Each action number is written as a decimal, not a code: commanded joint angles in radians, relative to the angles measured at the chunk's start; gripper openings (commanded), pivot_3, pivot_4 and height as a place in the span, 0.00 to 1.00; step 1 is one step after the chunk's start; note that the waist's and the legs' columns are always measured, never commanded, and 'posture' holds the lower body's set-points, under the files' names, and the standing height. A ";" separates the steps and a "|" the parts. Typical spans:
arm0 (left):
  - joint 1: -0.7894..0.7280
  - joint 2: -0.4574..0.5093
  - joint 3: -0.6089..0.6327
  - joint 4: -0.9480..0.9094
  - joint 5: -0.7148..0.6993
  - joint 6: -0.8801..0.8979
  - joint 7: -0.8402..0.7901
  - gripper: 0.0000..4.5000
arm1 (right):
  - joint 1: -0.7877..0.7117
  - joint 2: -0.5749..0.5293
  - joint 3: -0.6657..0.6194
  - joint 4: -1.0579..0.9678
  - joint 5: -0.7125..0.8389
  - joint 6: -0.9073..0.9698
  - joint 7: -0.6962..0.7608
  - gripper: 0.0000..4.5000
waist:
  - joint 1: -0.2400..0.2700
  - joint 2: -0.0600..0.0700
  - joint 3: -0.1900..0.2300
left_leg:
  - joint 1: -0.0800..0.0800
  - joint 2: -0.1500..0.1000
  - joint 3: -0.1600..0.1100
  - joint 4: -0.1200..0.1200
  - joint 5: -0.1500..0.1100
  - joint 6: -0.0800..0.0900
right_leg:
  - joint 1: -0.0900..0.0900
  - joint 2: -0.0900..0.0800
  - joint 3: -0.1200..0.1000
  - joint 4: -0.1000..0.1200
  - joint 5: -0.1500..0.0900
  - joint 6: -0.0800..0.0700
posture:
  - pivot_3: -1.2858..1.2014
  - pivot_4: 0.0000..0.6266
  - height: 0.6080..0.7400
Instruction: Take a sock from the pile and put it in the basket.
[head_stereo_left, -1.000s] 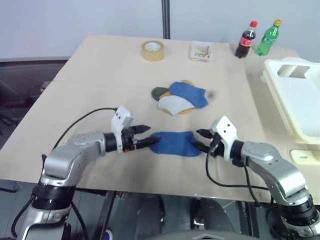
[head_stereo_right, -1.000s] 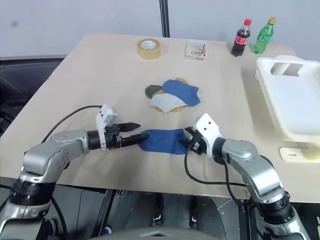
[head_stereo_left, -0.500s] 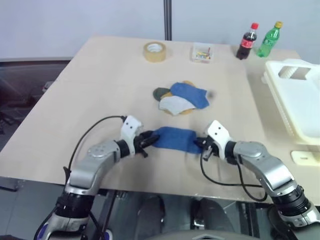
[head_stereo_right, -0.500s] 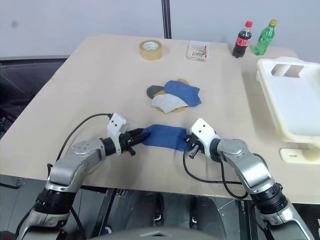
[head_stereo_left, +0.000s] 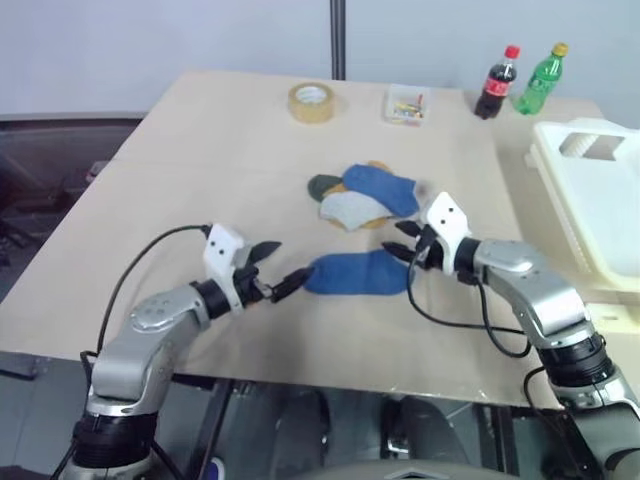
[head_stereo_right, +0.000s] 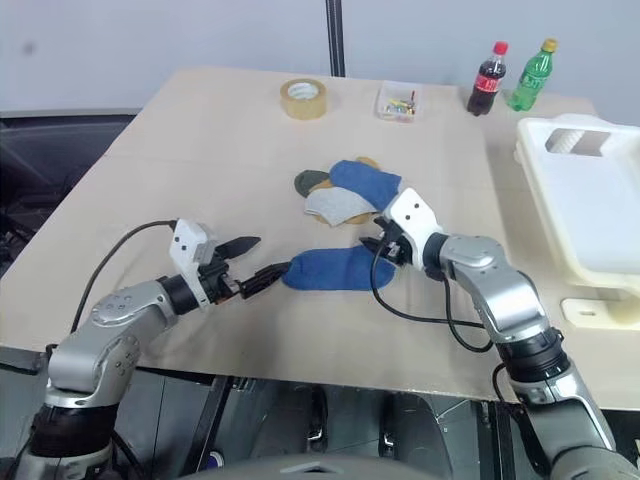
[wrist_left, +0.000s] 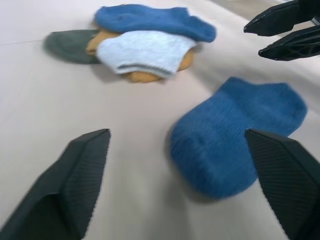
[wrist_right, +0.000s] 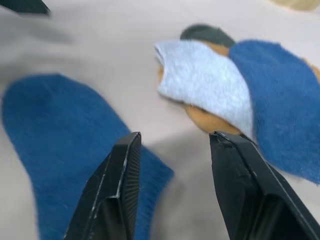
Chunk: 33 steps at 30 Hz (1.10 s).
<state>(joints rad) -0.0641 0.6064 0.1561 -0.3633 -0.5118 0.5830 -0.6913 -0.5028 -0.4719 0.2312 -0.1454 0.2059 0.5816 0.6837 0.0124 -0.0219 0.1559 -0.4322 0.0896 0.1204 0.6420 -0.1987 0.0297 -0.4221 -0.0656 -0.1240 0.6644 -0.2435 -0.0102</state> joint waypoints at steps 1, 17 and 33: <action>0.024 0.028 0.058 -0.065 -0.008 -0.030 -0.006 0.98 | -0.104 0.027 0.007 0.180 -0.089 -0.145 -0.033 0.51 | -0.005 0.000 0.000 | 0.000 0.000 0.001 0.000 0.000 0.000 | 0.000 0.000 0.000 0.000 0.000 0.000 | 0.52 0.24 1.00; 0.146 0.042 0.148 -0.167 -0.035 -0.046 0.000 0.99 | -0.303 0.176 -0.012 0.735 -0.234 -0.544 -0.109 0.07 | -0.026 0.001 0.001 | 0.000 0.001 0.001 0.000 0.000 0.000 | 0.000 0.000 0.001 0.001 0.002 -0.003 | 0.52 0.24 1.00; 0.088 0.039 0.074 -0.094 -0.012 -0.060 -0.023 0.99 | -0.177 0.067 -0.019 0.470 -0.207 -0.381 0.069 0.02 | -0.026 0.002 0.001 | 0.001 0.001 0.001 0.000 0.000 0.000 | 0.000 0.000 0.001 0.001 0.001 -0.002 | 0.52 0.24 1.00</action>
<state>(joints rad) 0.0376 0.6427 0.2363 -0.4540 -0.5311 0.5439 -0.7046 -0.6681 -0.4122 0.2195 0.3424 -0.0172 0.2001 0.7406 -0.0140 -0.0200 0.1570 -0.4310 0.0908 0.1217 0.6421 -0.1986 0.0293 -0.4224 -0.0650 -0.1227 0.6657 -0.2420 -0.0125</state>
